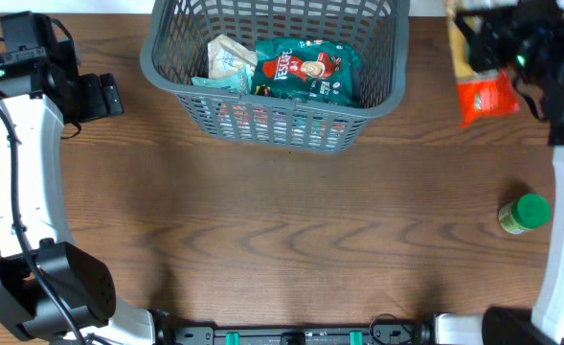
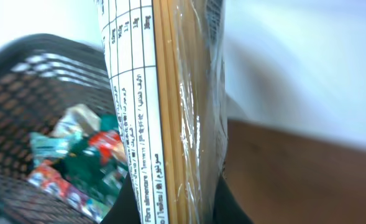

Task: Pack container
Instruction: 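Carry the spaghetti package left and release it into the basket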

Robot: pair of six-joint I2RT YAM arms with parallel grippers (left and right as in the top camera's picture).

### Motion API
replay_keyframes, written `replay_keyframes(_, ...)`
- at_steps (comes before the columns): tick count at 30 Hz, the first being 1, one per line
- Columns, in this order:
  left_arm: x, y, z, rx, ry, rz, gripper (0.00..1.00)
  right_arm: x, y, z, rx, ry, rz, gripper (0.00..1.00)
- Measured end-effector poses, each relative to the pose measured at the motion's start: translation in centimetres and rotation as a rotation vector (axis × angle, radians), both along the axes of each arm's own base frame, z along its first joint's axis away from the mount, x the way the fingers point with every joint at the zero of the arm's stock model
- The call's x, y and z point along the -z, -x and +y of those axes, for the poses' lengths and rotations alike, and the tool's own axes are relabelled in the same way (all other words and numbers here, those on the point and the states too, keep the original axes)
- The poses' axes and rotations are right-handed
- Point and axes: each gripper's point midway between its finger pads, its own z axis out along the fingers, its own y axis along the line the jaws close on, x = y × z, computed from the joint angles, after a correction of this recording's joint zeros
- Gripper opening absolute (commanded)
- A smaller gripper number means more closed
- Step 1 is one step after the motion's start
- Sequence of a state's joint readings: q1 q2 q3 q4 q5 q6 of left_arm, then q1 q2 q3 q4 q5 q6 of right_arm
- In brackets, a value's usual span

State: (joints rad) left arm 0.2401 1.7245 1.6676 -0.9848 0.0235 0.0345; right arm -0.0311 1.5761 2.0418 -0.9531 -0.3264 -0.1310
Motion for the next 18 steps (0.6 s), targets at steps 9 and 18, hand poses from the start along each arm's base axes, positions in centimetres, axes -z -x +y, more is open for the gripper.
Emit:
replay_keyframes(9, 0.0, 0.0, 0.0, 0.000, 0.000, 0.000, 0.98, 1.7, -7.0, 9.9, -0.298, 0.157, -0.110, 0.01)
replay_keyframes(18, 0.0, 0.0, 0.0, 0.000, 0.000, 0.000, 0.98, 11.1, -10.5, 18.6, -0.521, 0.281, -0.056, 0.01)
